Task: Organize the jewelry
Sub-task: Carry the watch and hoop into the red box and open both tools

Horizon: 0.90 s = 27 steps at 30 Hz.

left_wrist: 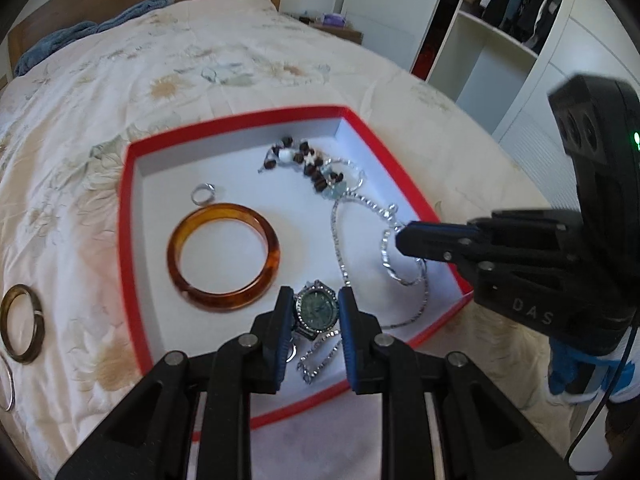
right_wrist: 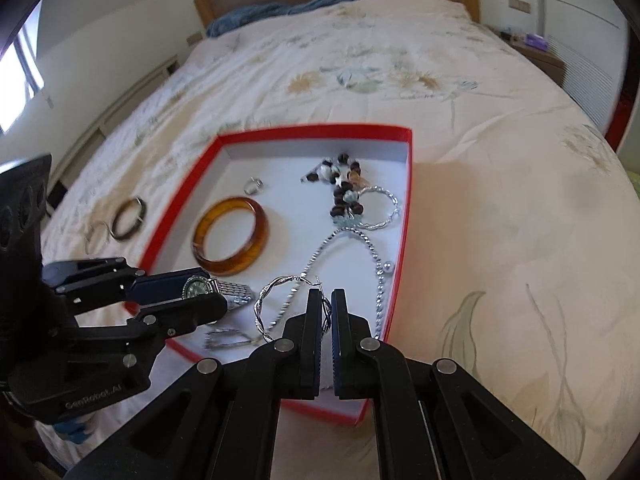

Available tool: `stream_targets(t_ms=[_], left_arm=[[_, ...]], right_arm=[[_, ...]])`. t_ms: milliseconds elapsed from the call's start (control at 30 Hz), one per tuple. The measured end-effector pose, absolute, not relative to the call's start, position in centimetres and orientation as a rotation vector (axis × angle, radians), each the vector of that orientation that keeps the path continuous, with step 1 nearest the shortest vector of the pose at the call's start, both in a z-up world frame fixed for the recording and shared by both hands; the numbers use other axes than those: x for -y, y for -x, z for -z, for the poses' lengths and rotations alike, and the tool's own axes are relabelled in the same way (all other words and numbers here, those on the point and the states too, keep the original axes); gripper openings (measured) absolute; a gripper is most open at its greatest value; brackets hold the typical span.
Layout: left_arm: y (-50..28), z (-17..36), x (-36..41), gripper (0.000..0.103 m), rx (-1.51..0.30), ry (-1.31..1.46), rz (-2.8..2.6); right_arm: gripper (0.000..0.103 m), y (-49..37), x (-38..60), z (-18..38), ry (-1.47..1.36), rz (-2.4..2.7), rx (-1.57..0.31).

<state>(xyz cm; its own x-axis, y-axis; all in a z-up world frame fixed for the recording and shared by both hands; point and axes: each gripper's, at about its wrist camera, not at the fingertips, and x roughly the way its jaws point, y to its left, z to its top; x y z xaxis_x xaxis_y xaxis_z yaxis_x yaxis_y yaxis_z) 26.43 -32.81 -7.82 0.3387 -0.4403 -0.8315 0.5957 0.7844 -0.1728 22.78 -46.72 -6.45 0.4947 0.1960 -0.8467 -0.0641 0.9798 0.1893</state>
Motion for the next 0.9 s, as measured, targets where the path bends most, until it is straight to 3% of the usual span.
stream_targets(t_ms=[533,733,900], left_arm=[[-29.8,10.2,32.3,0.021,-1.067,-0.145,0.611],[-29.9,10.1,31.6,0.022,-1.073,-0.094,0.622],[-30.3,10.0,31.2,0.034,-1.096,-0.044,0.629]], right_arm=[[0.004,-26.1,44.3,9.2,0.259,-0.241,-1.146],[0.004,-26.4,44.5,9.2,0.28,-0.25,-1.161],[0.009,-26.1,44.5,8.6,0.262,-0.232,-1.16]])
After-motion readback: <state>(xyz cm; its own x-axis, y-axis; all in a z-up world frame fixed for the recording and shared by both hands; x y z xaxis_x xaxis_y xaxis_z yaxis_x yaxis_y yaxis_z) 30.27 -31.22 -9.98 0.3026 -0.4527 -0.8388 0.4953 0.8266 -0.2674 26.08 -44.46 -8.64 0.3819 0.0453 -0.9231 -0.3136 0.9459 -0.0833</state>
